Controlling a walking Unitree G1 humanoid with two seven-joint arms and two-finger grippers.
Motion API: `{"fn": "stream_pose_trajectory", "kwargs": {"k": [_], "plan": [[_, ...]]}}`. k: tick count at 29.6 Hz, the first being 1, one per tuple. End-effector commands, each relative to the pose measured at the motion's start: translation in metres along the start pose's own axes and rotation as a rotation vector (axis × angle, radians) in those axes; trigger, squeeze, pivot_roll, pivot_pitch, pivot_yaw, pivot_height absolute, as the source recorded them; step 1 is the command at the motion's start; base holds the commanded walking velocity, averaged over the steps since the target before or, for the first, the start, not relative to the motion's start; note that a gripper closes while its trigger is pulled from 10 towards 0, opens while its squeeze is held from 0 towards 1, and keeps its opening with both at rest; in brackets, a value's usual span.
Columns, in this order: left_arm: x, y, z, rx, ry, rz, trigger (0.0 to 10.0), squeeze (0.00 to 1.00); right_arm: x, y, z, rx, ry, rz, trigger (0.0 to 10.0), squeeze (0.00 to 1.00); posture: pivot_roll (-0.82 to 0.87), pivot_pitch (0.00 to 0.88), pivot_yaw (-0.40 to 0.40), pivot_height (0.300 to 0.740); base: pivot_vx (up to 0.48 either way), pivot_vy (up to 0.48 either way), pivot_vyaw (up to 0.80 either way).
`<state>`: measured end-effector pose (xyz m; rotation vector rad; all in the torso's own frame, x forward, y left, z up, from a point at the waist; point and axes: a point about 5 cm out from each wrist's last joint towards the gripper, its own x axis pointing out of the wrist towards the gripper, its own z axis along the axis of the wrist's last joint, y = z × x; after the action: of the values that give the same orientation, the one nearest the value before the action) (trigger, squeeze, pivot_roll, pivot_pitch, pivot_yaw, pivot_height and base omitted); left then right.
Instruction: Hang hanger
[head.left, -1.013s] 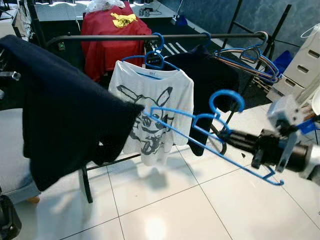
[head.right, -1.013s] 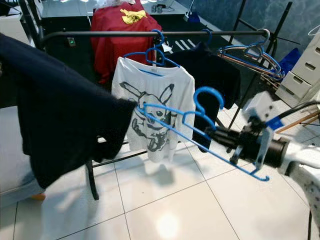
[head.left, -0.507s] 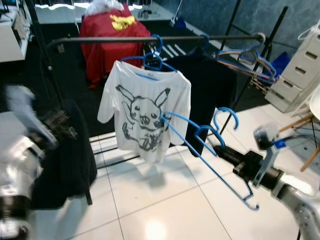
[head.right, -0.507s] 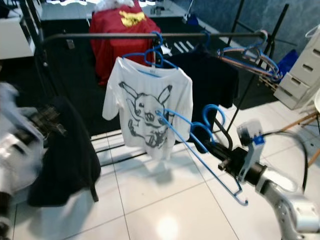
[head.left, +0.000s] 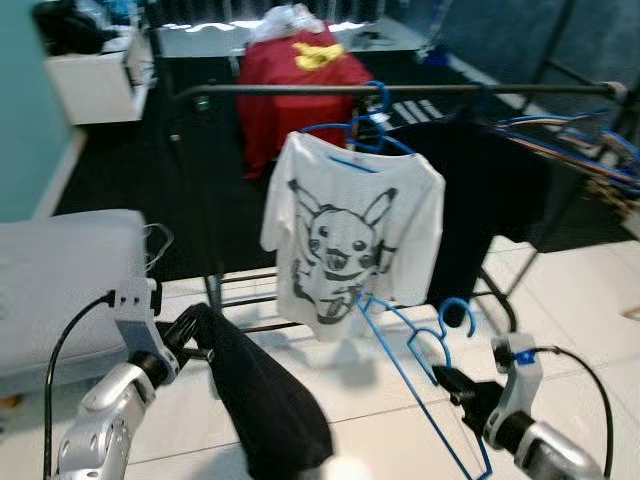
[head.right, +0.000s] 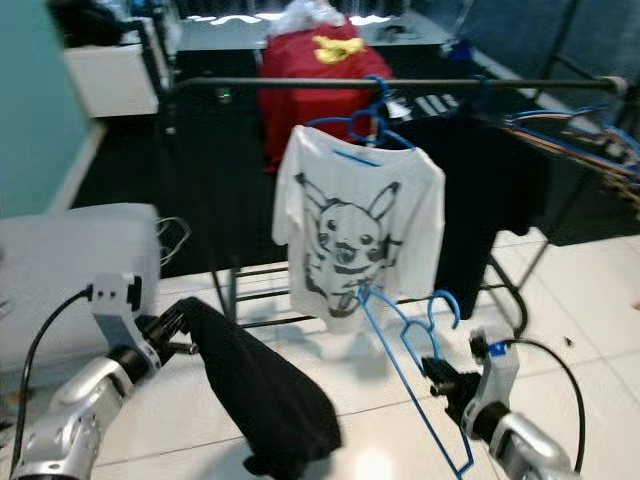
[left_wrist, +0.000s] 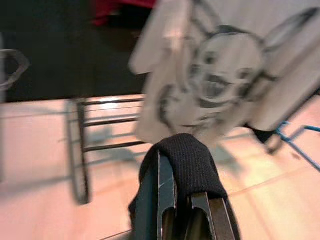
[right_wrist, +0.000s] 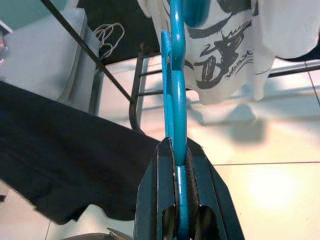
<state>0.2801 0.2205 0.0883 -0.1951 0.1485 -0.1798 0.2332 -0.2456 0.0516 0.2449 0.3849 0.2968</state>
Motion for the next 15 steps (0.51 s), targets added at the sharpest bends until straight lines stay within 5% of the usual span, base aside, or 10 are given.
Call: {"fn": "stream_pose_trajectory", "kwargs": {"k": [1,7,15], "plan": [[-0.004,0.008,-0.011,0.014,0.012,0.068,10.0,0.00,-0.002,-0.003,-0.014,-0.007,0.032,-0.026,10.0,0.00,0.01,0.098,-0.034,0.740,0.000,0.000,0.80],[-0.020,0.011,-0.055,0.032,0.149,0.122,10.0,0.00,-0.008,-0.008,-0.045,0.016,0.094,-0.099,10.0,0.00,0.02,0.097,-0.035,0.740,0.000,0.000,0.80],[-0.031,0.009,-0.077,-0.015,0.206,0.156,10.0,0.00,-0.011,-0.010,-0.055,0.040,0.090,-0.133,10.0,0.00,0.01,0.098,-0.039,0.740,0.000,0.000,0.80]]}}
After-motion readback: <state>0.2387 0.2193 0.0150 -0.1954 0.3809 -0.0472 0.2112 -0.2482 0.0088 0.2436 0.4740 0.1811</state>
